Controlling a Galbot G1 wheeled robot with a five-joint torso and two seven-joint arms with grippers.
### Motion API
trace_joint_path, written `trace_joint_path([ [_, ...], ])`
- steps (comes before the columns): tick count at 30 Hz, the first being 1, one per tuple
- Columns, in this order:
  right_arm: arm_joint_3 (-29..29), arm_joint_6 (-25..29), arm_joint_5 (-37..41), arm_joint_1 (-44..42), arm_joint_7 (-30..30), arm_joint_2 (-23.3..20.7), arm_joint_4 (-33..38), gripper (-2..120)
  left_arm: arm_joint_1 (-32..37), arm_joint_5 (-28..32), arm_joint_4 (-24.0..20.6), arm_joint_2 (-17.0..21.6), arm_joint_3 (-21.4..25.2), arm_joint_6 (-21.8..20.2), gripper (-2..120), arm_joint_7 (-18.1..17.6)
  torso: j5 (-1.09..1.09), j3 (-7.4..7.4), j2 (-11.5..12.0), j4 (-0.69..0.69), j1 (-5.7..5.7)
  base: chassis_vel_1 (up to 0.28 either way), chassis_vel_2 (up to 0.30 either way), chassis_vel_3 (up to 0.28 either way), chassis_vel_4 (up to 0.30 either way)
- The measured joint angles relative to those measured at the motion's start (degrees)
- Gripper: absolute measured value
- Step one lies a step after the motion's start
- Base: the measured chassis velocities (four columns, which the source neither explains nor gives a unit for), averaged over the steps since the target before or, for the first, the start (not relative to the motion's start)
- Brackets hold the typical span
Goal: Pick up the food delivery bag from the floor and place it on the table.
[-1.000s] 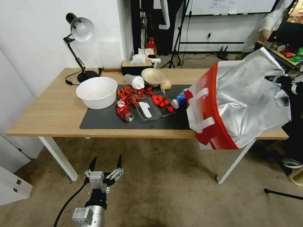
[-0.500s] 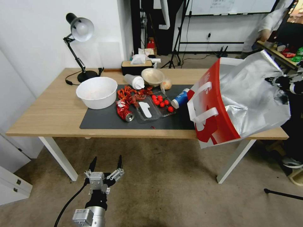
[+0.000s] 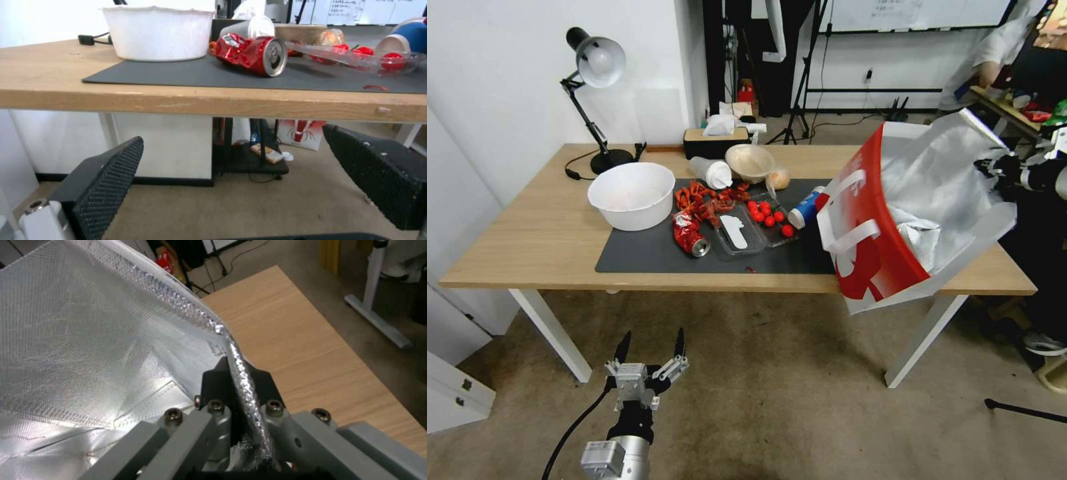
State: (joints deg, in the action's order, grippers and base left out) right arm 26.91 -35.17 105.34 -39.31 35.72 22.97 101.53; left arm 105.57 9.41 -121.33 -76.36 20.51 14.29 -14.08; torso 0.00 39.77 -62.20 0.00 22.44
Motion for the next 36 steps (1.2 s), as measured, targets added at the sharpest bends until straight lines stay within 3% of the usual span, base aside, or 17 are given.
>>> trace_joint_path([
  [17, -10.7, -0.7, -2.9, 10.3, -0.3, 4.2, -6.6, 0, -0.4, 0.1, 0.5, 0.2, 0.0, -0.1, 100, -0.1, 0.0, 0.0, 0.0, 0.0, 0.01, 0.0, 0.0, 0.0, 0.0],
  [36, -10.8, -0.9, -9.1, 12.2, 0.5, 4.8, -9.9, 0, -0.5, 0.0, 0.7, 0.1, 0.1, -0.3, 100, -0.2, 0.01, 0.0, 0.0, -0.01, 0.0, 0.0, 0.0, 0.0, 0.0],
])
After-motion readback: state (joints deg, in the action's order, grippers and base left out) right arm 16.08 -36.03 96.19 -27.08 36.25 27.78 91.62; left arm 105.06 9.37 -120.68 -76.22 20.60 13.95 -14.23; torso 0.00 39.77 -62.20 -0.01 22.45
